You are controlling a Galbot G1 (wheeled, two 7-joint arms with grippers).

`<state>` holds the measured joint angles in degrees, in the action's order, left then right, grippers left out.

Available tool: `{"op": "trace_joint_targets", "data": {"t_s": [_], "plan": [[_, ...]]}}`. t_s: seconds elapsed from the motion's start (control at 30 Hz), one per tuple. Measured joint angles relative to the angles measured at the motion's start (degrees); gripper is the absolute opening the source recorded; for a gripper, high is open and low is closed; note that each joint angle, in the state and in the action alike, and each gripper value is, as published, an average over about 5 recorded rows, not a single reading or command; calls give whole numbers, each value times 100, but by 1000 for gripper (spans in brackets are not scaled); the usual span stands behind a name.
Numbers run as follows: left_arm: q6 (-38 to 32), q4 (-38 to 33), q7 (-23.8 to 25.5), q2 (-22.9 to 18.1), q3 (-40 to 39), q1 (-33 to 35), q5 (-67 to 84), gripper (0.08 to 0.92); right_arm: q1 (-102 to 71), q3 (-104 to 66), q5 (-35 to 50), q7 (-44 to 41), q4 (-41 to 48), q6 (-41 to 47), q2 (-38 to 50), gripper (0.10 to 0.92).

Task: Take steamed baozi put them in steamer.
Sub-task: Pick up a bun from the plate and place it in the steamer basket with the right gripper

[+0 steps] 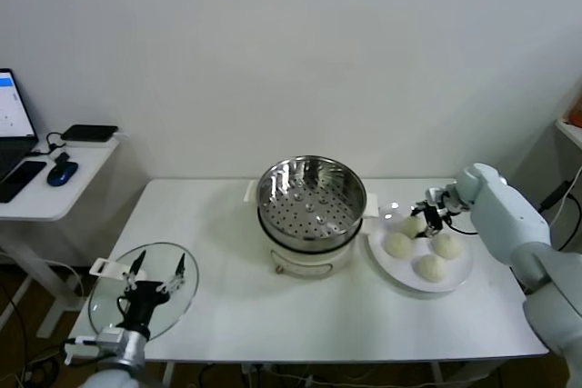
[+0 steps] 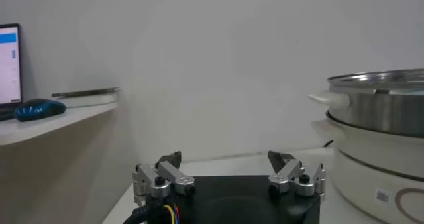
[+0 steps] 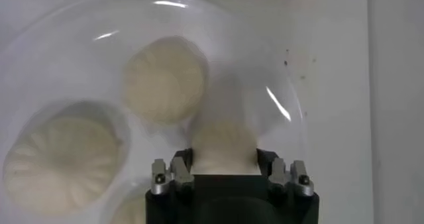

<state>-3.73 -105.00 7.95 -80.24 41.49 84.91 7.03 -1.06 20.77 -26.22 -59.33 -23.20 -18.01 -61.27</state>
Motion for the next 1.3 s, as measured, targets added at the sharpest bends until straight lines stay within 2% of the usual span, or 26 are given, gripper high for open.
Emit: {"op": "trace_joint_targets", "data": {"t_s": [0.3, 0.67, 1.0, 1.3], "plan": [[-4, -16, 0, 2, 20, 44, -5, 823, 75, 282, 249, -99, -460, -37, 256, 648], [5, -71, 0, -27, 29, 86, -38, 823, 443, 1013, 838, -235, -1480, -33, 719, 653], [25, -126, 9, -43, 32, 111, -81, 823, 1356, 2140, 1609, -330, -2682, -131, 1118, 653], [23, -153, 7, -71, 18, 136, -98, 823, 2358, 3103, 2175, -389, -3459, -357, 1085, 653]]}}
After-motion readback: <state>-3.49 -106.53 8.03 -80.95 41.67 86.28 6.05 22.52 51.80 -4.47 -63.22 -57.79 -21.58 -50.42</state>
